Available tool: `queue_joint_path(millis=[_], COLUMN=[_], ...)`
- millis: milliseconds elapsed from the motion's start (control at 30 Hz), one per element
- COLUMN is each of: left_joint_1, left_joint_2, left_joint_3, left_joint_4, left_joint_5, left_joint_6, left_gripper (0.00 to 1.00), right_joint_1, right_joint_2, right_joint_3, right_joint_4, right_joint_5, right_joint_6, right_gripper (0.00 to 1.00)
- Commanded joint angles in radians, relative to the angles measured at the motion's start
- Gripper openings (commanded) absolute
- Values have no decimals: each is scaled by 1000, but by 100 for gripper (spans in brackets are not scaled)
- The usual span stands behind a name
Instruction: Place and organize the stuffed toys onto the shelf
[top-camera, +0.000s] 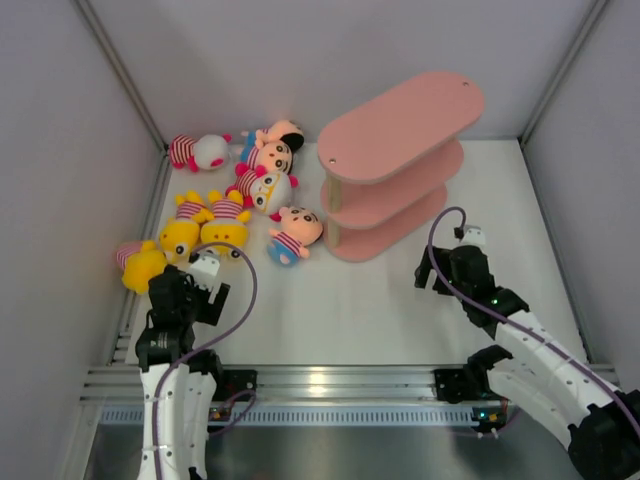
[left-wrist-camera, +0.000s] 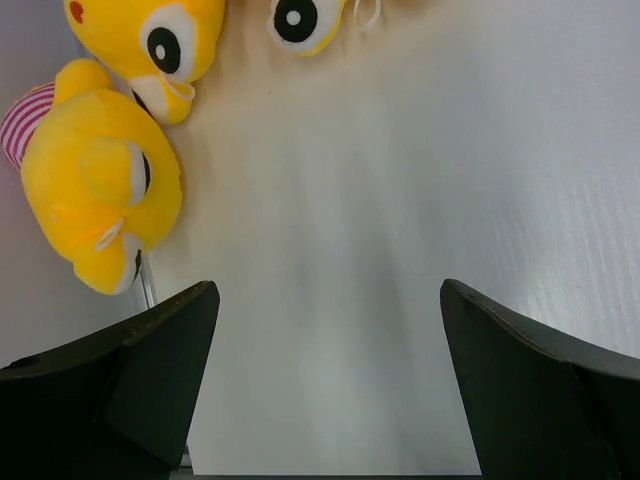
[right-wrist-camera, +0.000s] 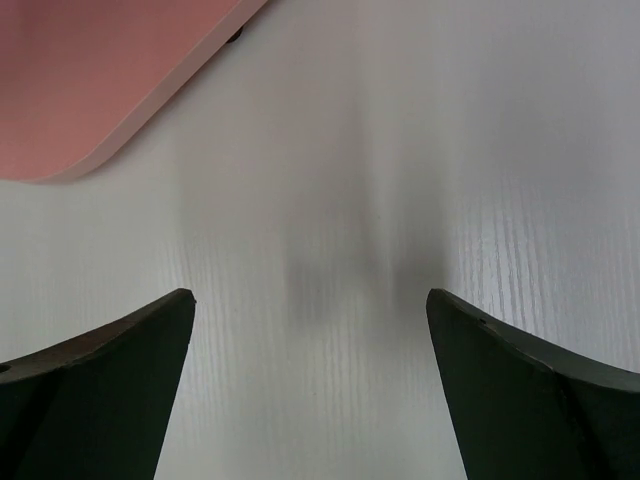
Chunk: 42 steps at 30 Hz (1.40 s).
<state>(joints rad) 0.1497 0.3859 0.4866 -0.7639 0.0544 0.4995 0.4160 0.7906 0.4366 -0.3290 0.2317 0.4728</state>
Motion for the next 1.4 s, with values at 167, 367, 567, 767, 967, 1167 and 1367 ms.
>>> queue_joint_path(millis=[167, 367, 567, 767, 967, 1167, 1367], left_joint_1=[5, 1, -178, -361, -361, -366, -364], left_joint_2=[21, 290, 770, 1083, 1237, 1393, 1412], left_joint_3=[27, 331, 624, 779, 820, 797, 761], left_joint_4=[9, -32, -20, 150, 264, 262, 261], left_joint_5=[132, 511, 313, 239, 353, 331, 334], left_joint_6=[56, 19, -84, -157, -168, -135, -134], left_gripper=[98, 93, 70, 81, 92, 93, 66], right_joint_1=[-16, -16, -16, -16, -16, -16, -14], right_joint_2=[-34, -119, -281, -346, -334, -344, -344], right_joint_3=[65, 67, 19, 22, 11, 21, 40], right_joint_4=[7, 59, 126, 85, 79, 65, 73], right_joint_5=[-80, -221, -313, -327, -361, -353, -408], right_joint_6=[-10, -43, -42, -45, -39, -42, -46], right_gripper=[99, 99, 99, 99, 99, 99, 98])
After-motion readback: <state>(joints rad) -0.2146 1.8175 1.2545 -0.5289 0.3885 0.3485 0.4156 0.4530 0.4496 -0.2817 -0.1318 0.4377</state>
